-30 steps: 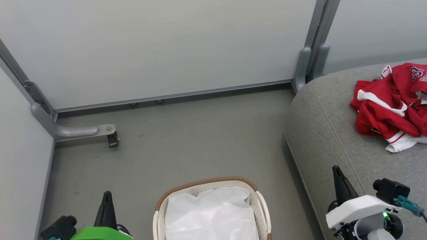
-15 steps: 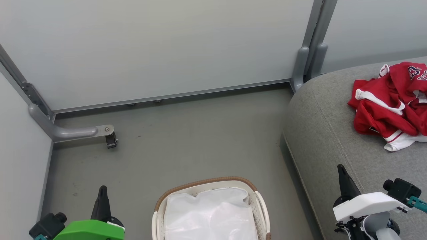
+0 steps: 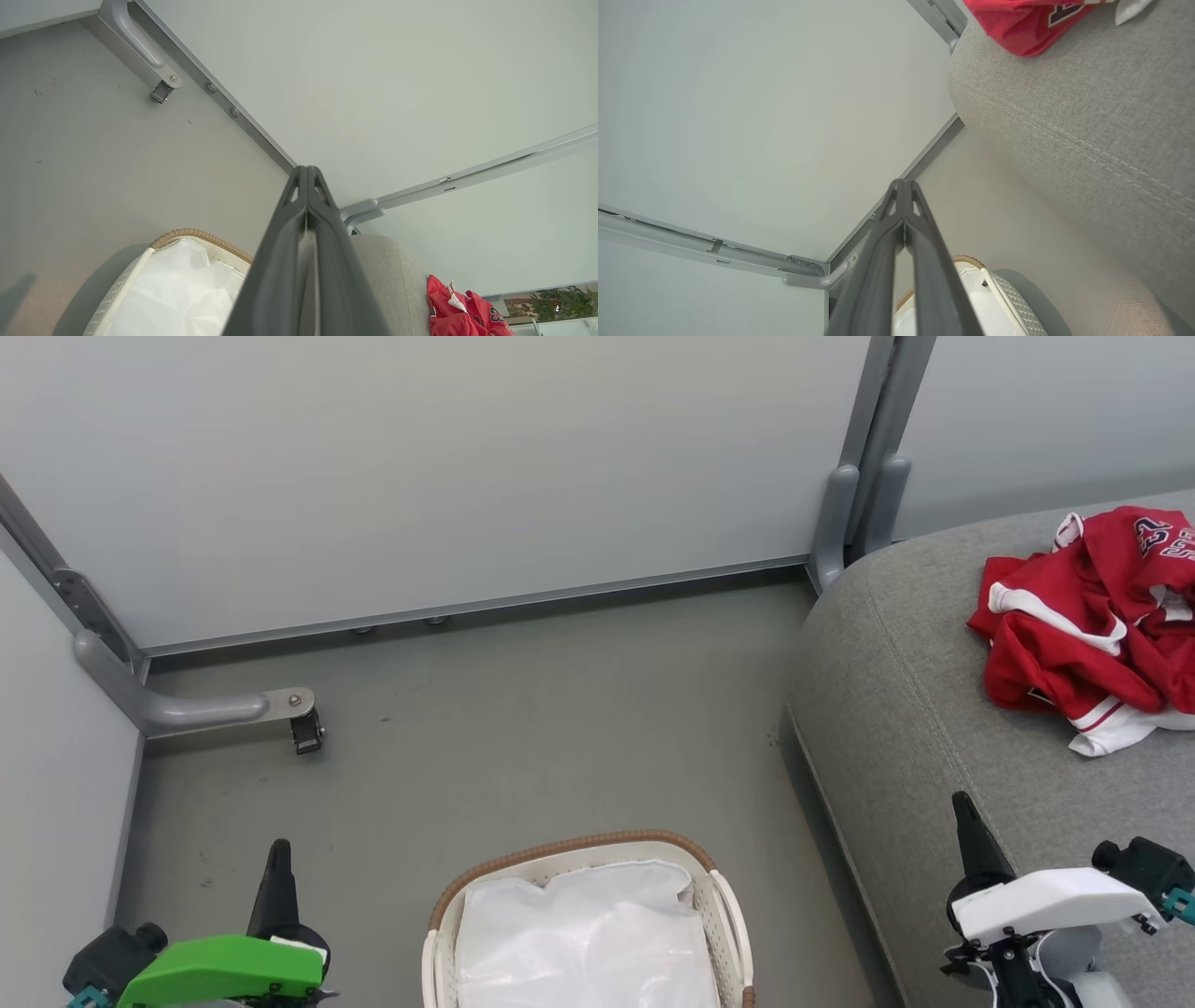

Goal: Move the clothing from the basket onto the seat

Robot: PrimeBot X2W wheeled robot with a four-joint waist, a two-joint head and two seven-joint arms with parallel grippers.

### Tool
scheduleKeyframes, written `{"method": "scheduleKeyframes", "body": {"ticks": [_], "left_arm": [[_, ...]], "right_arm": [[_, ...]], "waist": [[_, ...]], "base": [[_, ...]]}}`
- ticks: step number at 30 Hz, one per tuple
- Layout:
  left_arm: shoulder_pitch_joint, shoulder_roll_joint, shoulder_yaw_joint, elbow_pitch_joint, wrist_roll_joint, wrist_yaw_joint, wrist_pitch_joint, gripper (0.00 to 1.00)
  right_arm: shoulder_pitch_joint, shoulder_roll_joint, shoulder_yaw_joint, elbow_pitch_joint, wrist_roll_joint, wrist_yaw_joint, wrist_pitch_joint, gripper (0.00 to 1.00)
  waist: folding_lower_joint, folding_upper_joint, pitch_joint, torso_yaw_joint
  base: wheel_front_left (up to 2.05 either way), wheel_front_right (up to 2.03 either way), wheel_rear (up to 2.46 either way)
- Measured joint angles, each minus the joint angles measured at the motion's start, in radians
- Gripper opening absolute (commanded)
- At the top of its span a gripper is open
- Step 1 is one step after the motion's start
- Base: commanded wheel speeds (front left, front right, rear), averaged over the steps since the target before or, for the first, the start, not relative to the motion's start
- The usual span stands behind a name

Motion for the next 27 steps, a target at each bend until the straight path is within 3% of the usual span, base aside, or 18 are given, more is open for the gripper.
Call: {"method": "scheduleKeyframes", "body": {"ticks": [27], "left_arm": [[-0.041,0.000,0.039,-0.010,-0.243,-0.014,0.072,0.00]], "right_arm": [[-0.014,-0.003,-0.031,-0.022,0.282,0.000,0.072,0.00]], "waist": [[0.0000,0.0000,0.001,-0.014]], "base": [[0.00,0.00,0.00]]}}
